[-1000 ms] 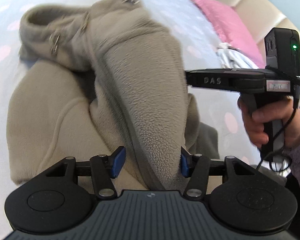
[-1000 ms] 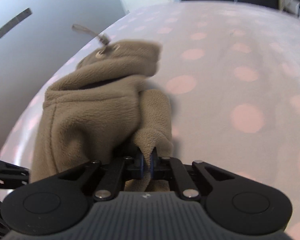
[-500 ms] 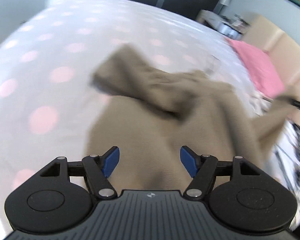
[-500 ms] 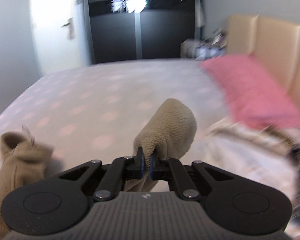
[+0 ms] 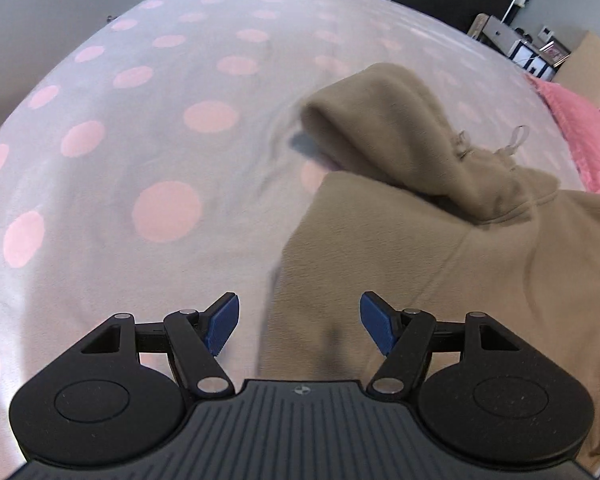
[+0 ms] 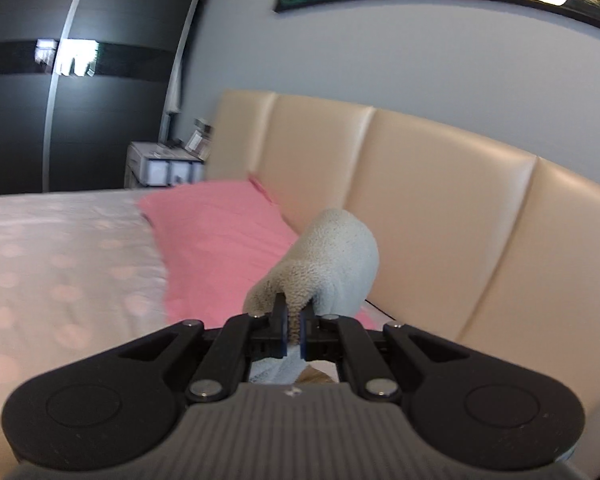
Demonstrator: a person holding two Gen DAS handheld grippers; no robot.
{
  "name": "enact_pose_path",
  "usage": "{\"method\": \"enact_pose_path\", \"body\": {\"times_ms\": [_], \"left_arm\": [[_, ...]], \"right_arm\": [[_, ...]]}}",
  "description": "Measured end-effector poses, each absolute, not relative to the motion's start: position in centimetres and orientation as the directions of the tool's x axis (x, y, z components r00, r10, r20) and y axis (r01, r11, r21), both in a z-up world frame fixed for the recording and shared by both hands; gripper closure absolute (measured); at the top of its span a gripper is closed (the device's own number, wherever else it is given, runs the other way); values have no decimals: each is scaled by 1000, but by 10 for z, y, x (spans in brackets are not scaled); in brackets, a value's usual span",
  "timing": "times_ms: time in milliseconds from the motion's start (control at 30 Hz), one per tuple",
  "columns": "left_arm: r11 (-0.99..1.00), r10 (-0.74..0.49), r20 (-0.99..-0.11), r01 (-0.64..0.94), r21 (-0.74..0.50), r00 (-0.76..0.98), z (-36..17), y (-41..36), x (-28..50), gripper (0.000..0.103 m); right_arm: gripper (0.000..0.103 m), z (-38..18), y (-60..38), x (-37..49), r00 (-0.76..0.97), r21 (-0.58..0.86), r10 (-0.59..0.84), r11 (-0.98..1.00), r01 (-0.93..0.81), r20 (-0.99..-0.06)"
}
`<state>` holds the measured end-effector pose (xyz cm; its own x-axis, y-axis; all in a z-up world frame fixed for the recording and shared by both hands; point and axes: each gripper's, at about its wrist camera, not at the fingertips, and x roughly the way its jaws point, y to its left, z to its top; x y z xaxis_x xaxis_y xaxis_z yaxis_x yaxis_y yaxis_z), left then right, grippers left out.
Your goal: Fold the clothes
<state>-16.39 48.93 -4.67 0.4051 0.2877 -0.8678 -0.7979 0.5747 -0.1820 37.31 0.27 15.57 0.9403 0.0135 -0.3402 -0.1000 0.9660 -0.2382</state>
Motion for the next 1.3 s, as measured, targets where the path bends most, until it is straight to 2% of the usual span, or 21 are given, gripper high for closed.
{"method": "enact_pose_path", "body": {"times_ms": [100,267,333,367,467,500,600,700,900,1033,1133,1300], "left_arm": [[555,285,-884,-816,-163,371,-56,496,-171,37],[532,219,-897,-818,-219,383,-78,508,-180,37],[520,182,-893,-811,-268,412,-89,511,-180,37],[511,163,-890,-808,-292,425,-96,513,-179,35],[472,93,-887,-804,-361,453,-114,512,-178,34],[456,70,-883,-802,-385,463,-119,511,-177,39],[446,57,-869,-791,-419,492,-114,505,-172,67],[524,83,-857,-754,-397,508,-94,494,-162,82],[695,115,-731,-580,-424,672,-24,452,-134,87],[824,64,-648,-407,-394,759,7,400,-91,88],[890,-29,-642,-272,-365,766,8,350,-50,88],[966,-118,-756,-104,-238,644,-41,263,-3,88]], "right_arm": [[97,136,-4,385,929,-260,8,959,-112,-370],[91,94,-12,380,863,-273,40,940,-203,-504],[67,82,-7,363,857,-305,63,919,-250,-511],[65,77,-5,351,848,-302,90,911,-282,-523],[65,66,8,314,783,-235,203,883,-406,-588],[65,64,11,301,751,-196,239,876,-440,-616],[65,59,20,256,632,-60,361,837,-544,-686],[61,52,26,207,526,47,468,776,-628,-710],[58,31,40,134,431,65,528,684,-727,-732],[58,34,43,109,421,77,554,665,-743,-718],[58,35,50,108,427,93,571,667,-739,-701],[58,28,56,112,446,44,548,664,-746,-708]]}}
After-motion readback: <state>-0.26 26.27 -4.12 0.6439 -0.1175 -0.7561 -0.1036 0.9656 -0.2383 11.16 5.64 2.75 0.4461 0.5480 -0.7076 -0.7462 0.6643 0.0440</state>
